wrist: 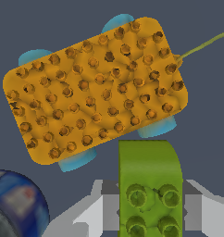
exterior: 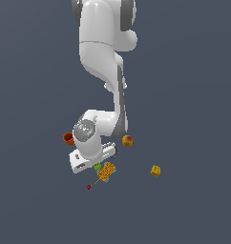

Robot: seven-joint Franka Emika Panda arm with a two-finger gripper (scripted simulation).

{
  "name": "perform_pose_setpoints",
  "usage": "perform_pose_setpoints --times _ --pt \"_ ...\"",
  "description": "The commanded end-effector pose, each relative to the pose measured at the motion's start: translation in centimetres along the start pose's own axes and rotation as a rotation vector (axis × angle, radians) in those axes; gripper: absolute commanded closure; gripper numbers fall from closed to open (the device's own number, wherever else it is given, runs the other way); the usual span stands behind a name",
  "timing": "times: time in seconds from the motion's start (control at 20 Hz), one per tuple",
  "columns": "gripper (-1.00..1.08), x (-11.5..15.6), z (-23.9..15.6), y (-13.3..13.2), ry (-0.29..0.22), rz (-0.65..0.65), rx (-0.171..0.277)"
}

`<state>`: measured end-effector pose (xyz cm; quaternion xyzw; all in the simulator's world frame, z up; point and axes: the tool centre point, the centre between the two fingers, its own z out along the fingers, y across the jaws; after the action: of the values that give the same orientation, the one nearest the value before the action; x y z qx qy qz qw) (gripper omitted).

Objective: Pick up a designated object from a clutter of objects.

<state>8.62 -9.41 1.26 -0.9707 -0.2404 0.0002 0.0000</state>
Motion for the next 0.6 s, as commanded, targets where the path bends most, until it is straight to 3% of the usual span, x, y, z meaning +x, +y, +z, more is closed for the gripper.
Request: perform_pose_setpoints --times 0.0,0.55 --pt "1.08 0.03 0.01 -0.01 0.0 0.0 0.0" --pt "1.08 -0.07 -0.78 0.2 0.0 0.0 0.0"
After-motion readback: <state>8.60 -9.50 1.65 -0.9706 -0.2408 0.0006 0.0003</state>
